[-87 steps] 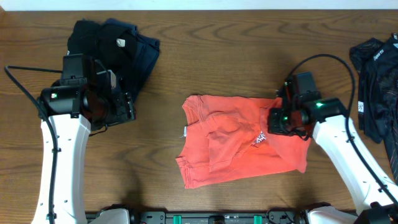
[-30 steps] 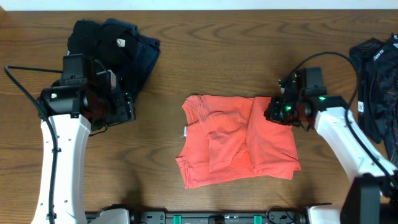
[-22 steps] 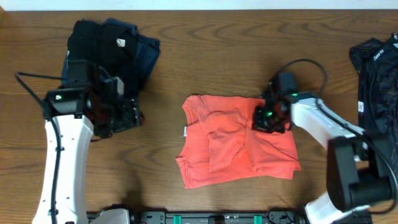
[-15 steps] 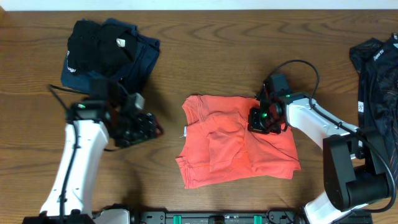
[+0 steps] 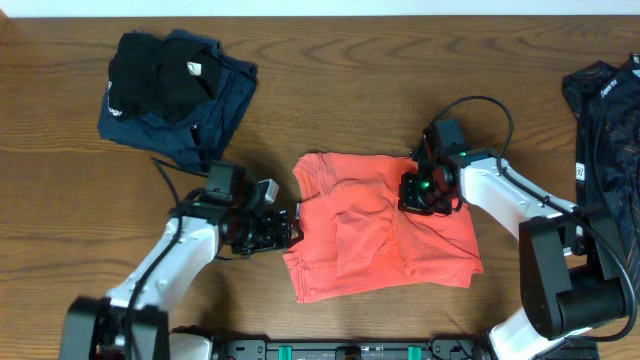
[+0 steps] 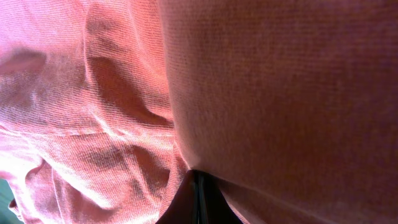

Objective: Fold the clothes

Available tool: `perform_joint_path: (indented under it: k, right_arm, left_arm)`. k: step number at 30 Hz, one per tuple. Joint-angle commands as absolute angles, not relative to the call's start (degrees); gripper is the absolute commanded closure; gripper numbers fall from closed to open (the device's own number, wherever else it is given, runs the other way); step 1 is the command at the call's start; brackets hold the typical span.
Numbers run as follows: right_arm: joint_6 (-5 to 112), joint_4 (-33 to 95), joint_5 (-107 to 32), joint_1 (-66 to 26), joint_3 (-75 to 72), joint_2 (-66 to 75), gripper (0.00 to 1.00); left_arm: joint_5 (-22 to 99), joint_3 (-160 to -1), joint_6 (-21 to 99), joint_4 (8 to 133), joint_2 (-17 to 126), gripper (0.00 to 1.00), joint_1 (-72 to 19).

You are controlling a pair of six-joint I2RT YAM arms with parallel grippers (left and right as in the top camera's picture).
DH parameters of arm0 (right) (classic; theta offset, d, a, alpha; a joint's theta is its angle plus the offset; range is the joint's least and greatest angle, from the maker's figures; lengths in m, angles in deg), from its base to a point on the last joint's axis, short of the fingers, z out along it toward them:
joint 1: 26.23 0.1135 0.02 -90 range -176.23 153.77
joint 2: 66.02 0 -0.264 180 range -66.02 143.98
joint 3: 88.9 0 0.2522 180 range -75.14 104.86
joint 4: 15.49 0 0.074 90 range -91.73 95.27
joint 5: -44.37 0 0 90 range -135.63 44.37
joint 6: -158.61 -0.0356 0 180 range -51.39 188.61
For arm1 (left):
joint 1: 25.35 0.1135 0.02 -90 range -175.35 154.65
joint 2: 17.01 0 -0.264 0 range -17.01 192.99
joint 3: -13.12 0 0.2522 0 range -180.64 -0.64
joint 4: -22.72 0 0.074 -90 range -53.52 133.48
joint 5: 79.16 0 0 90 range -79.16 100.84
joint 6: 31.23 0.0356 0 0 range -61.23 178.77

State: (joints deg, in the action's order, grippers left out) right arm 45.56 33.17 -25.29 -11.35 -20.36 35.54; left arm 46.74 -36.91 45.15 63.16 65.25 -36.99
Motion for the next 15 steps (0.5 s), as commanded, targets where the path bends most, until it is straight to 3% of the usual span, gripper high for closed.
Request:
perform_joint_path:
  k: [1, 8, 15]
  right_arm:
    - [45.06, 33.19, -25.90, -10.78, -19.77, 35.89, 0.99]
    - [45.06, 33.19, -25.90, -10.78, -19.77, 35.89, 0.99]
    - [45.06, 33.19, -25.90, -10.78, -19.77, 35.89, 0.99]
  left_arm:
    - [44.86, -36.63, 40.56, 59.53, 69.88, 0.26, -37.84]
    - [51.09, -36.65, 35.11, 48.03, 81.38, 0.26, -40.33]
    - [52.27, -36.83, 32.49, 44.97, 84.15, 0.27, -41.45]
